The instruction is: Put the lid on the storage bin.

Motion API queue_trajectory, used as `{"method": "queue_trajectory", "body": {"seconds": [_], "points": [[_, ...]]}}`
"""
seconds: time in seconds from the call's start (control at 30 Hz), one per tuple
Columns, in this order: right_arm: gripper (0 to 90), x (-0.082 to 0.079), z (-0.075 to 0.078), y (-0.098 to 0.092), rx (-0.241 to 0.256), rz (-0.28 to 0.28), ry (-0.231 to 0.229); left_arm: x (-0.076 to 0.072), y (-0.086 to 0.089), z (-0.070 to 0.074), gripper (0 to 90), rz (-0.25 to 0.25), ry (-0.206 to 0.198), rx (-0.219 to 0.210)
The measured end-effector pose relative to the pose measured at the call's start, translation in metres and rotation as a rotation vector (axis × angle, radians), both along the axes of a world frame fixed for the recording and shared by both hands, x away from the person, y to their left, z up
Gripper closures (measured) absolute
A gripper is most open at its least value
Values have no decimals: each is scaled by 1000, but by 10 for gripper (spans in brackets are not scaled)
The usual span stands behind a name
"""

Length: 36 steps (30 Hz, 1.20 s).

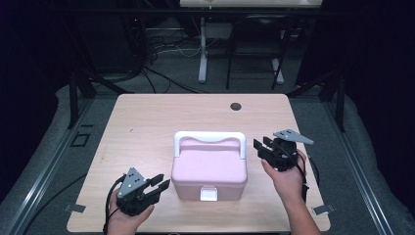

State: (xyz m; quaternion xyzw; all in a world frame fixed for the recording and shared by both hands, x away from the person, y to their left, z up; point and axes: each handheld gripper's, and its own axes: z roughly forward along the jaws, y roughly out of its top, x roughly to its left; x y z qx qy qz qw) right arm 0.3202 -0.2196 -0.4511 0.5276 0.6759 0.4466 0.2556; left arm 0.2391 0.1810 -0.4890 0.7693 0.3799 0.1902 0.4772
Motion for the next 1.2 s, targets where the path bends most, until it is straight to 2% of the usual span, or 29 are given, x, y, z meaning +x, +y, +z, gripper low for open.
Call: {"method": "queue_trajectory", "body": {"seconds": [0.03, 0.1, 0.4, 0.5, 1.0, 1.2], "points": [[600, 0, 0, 0, 6, -4, -13, 1, 1, -1, 664, 11, -1, -5], [598, 0, 1, 0, 3, 2, -2, 4, 4, -3, 656, 21, 4, -4], [595, -1, 2, 0, 18, 0, -22, 16, 12, -10, 634, 70, 13, -9], [595, -1, 2, 0, 15, 8, -13, 19, 15, -12, 628, 81, 18, -8], [594, -2, 4, 4, 11, 30, -8, 28, 24, -24, 607, 110, 53, -7], [593, -3, 4, 7, 29, 41, -24, 30, 25, -29, 599, 117, 65, -4]]}}
